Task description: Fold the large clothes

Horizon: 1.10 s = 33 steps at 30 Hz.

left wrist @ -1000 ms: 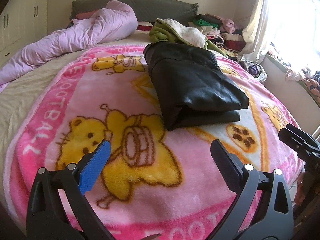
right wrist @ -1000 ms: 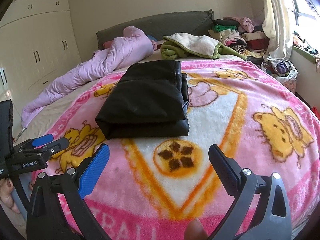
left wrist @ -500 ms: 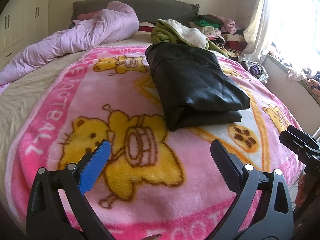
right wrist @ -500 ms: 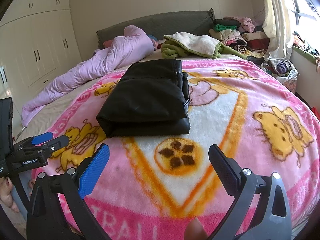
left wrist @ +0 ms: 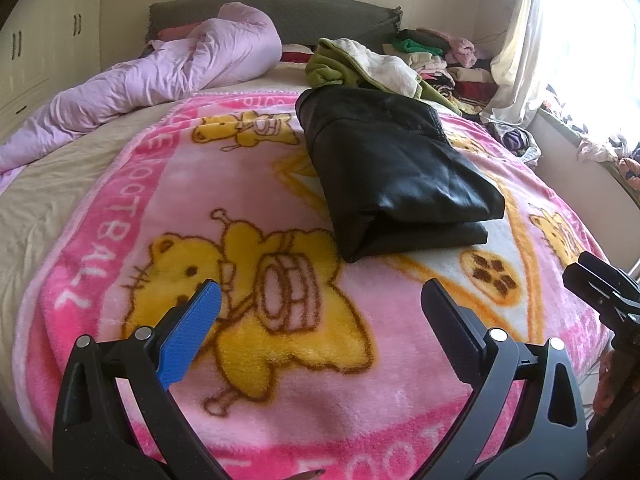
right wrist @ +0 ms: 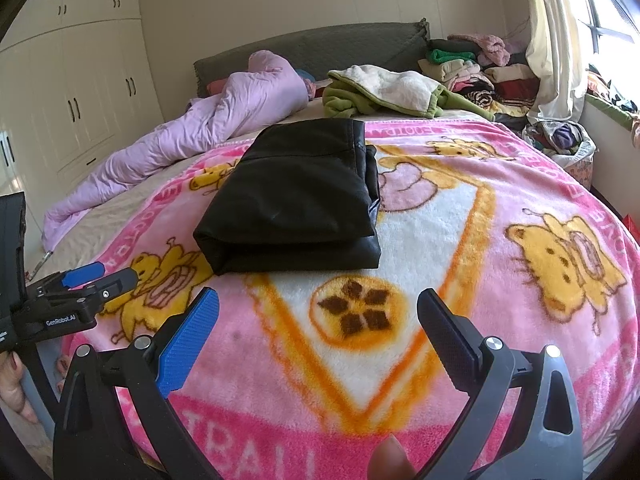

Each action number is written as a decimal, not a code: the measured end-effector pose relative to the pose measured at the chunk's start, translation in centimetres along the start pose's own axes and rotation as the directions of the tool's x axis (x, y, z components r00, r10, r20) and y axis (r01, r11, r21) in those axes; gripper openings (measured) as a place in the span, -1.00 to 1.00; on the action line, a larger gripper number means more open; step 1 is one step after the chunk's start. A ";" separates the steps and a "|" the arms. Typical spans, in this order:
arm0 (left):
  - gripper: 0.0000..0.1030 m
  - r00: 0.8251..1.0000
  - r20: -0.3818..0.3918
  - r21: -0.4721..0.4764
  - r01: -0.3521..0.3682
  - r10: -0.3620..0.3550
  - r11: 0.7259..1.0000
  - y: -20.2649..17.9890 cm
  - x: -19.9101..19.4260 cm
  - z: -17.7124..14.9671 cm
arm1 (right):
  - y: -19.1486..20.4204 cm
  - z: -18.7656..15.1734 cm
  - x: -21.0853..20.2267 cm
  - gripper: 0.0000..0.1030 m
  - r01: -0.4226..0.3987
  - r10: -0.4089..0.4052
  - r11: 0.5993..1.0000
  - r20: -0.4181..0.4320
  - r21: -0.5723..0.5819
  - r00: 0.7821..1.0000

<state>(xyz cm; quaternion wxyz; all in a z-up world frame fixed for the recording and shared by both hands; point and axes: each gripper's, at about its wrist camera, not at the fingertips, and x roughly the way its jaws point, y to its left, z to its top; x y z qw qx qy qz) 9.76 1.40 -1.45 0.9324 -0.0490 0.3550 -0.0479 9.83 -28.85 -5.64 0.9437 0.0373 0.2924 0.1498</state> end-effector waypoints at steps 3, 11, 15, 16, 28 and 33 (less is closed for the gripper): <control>0.82 1.000 0.000 0.000 -0.003 0.003 1.000 0.4 -0.1 0.1 | 0.0 0.0 0.0 0.92 0.000 0.000 1.000 0.001 -0.002 1.000; 0.82 1.000 -0.001 0.003 -0.006 0.006 1.000 0.2 0.0 0.1 | 0.0 0.0 0.0 0.92 0.002 -0.002 1.000 0.003 0.002 1.000; 0.82 1.000 -0.001 0.003 -0.005 0.005 1.000 0.2 0.0 0.1 | -0.1 -0.1 -0.1 0.92 0.007 -0.007 1.000 0.004 0.003 1.000; 0.82 1.000 -0.001 0.003 -0.006 0.006 1.000 0.2 0.0 0.1 | -0.1 -0.1 -0.2 0.92 0.011 -0.011 1.000 0.005 0.004 1.000; 0.82 0.996 -0.020 -0.179 -0.087 0.085 0.980 8.3 -0.1 2.5 | -12.1 -1.7 -6.2 0.92 0.325 -0.352 0.896 0.037 0.301 0.935; 0.82 0.952 -0.131 -0.351 -0.306 0.277 0.885 22.1 1.4 5.0 | -29.4 -7.5 -13.1 0.92 0.625 -0.659 0.560 -0.164 0.545 0.734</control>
